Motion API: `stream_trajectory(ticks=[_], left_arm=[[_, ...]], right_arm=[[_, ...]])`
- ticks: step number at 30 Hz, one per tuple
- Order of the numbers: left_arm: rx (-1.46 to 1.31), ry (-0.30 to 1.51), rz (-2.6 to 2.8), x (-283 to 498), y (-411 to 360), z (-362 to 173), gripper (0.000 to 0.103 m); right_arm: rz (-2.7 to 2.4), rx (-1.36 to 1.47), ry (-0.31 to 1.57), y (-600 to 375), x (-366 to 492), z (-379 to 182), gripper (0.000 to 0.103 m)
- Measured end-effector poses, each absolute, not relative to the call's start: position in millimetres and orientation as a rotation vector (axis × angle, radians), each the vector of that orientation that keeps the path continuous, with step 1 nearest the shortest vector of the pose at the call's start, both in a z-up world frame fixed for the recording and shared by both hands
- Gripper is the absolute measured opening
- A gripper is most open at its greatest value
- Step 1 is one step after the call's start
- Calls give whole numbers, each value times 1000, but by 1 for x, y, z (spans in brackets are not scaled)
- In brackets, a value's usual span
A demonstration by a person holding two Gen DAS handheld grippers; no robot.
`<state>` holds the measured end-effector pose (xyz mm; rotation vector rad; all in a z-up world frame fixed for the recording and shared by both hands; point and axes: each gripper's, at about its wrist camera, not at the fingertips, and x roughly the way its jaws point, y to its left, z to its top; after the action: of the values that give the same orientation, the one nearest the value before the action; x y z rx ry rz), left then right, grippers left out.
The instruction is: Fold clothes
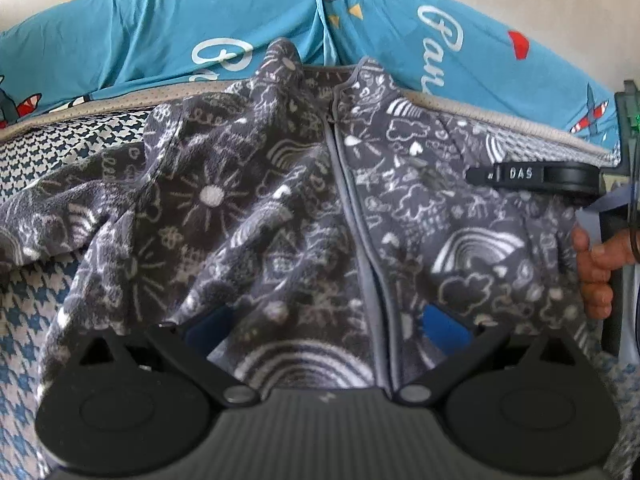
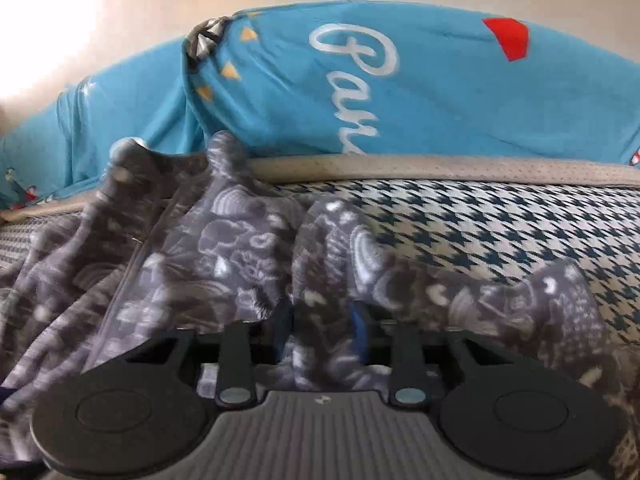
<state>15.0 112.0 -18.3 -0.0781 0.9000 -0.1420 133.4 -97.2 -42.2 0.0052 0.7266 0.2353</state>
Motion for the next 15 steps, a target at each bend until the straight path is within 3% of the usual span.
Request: stream_trajectory(ticks=[11,13,15], left_arm=[[74,922,-187,-1,101,-28,103],[90,913,-200,-8,100,-29,103],[103,904,-214,-16,101,-30,103]], right_arm=[[152,-63,686,-89,130,-38,26],[123,-64,691,-92,132,-37,32],[129,-22,702,-98,131,-34,33]])
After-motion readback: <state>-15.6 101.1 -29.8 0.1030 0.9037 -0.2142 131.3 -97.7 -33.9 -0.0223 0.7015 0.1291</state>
